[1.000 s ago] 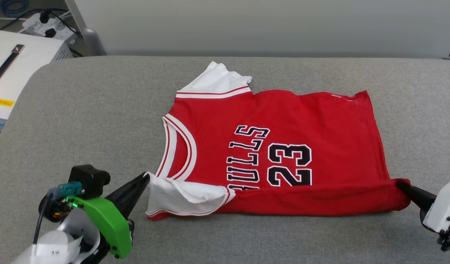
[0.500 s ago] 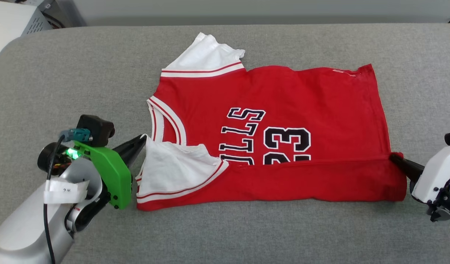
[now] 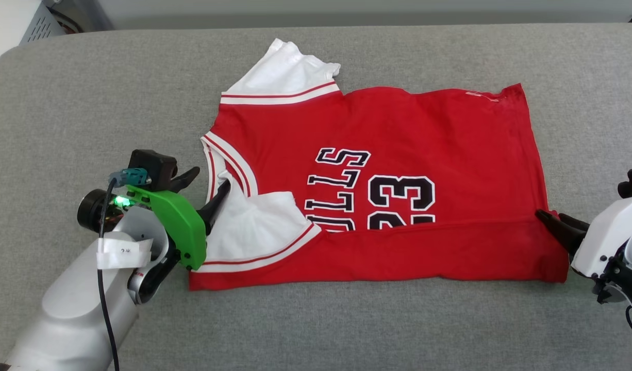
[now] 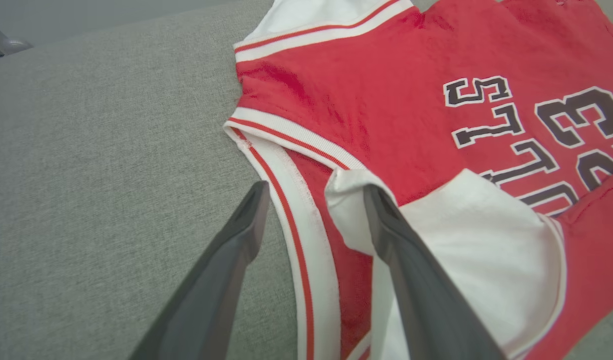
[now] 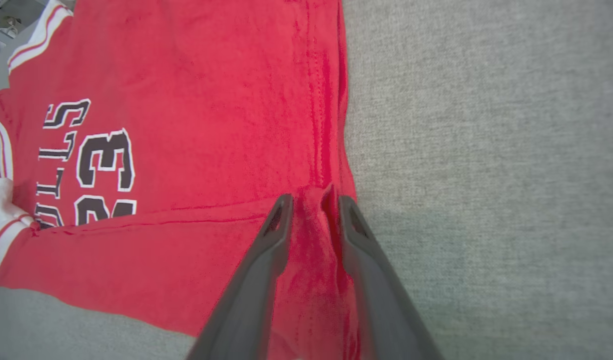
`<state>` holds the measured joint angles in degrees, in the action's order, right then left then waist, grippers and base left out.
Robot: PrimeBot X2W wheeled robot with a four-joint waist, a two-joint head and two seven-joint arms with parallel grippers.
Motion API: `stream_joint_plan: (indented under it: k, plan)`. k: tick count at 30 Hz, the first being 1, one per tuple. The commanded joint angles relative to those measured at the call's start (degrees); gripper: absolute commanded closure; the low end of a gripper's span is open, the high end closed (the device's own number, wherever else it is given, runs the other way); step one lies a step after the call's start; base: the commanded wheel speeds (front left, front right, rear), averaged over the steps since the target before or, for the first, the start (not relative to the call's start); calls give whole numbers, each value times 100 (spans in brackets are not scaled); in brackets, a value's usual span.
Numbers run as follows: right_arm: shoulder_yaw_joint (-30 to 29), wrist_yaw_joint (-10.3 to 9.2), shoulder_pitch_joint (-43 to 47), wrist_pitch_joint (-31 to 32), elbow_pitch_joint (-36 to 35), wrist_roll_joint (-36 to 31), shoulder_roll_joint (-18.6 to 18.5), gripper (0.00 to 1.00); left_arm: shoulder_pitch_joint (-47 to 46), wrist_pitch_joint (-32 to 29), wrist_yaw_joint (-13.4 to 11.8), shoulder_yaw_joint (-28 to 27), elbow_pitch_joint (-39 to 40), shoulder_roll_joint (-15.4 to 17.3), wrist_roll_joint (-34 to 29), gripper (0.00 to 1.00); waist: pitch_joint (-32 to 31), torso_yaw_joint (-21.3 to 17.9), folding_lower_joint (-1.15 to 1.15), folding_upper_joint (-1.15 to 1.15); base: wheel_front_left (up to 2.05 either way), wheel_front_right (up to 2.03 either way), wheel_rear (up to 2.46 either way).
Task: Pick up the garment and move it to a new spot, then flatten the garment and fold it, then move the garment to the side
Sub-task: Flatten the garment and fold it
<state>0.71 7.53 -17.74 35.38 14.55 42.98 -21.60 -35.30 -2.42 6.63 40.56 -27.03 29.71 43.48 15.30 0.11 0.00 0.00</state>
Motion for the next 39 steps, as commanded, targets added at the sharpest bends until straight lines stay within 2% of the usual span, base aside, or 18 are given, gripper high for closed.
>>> stream_joint_plan:
  k: [1,5,10,15,22,27,32,39]
  plan:
    - [-4,-4,-70,-96,-20,-22,-15,0,-128,142,-38,-59,-77,-82,-44,0,-90,27,0,0,0,0,0]
    - [79,-4,36,-308,-185,-80,-72,0,-60,517,-127,-264,-255,-247,132,0,-294,57,0,0,0,0,0]
    - [151,-4,323,-471,-475,-381,-91,0,225,920,-414,-399,-284,-308,158,0,-635,124,0,0,0,0,0]
    - [76,-4,707,-413,-828,-780,-66,0,761,1124,-713,-559,51,-309,350,0,-885,144,0,0,0,0,0]
    - [-318,-4,1297,-22,-1402,-1469,181,0,1691,805,-1382,-634,800,-105,584,0,-962,153,0,0,0,0,0]
    - [-687,-4,1633,389,-1852,-1748,620,0,2257,388,-1810,-557,1515,102,678,0,-903,141,0,0,0,0,0]
    - [-888,-4,1773,674,-2293,-1969,970,0,2485,-96,-2115,-413,2005,243,707,0,-768,96,0,0,0,0,0]
    - [-926,-4,1770,792,-2579,-2118,1171,0,2421,-424,-2458,-303,1951,304,577,0,-527,-51,0,0,0,0,0]
